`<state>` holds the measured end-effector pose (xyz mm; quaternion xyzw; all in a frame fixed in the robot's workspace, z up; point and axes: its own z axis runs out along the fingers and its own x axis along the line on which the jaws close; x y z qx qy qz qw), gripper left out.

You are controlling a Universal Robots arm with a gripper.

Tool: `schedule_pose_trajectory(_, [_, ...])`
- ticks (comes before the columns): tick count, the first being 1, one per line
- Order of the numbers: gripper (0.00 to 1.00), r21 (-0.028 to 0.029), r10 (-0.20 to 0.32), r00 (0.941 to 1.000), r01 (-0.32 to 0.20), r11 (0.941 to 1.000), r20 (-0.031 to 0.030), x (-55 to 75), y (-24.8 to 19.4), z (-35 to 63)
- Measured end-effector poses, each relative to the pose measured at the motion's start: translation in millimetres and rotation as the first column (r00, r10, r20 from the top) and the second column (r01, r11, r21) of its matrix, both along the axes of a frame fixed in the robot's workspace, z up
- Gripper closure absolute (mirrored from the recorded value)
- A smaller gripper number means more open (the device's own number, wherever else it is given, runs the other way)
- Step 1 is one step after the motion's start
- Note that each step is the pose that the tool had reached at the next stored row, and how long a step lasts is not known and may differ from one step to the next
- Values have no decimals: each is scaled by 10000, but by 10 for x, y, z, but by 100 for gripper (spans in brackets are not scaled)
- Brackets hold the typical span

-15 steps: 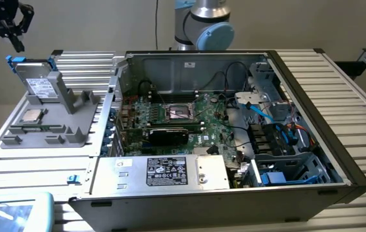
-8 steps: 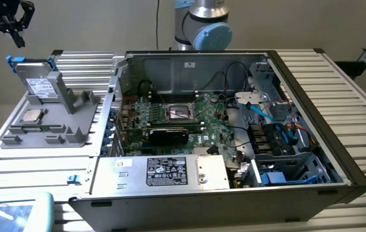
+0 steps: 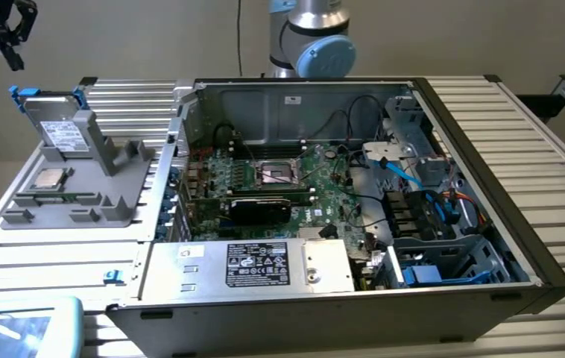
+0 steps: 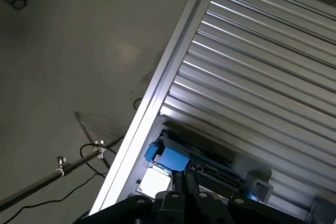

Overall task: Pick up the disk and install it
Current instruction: 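Reach for the disk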

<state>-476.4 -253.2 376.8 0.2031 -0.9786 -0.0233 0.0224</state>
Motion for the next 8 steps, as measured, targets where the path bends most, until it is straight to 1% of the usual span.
schedule_pose_trajectory(6, [89, -5, 0, 10000, 0, 10000, -1, -111, 17, 0])
schedule_pose_trajectory(8, [89, -10, 0, 10000, 0, 10000, 2, -121, 24, 0])
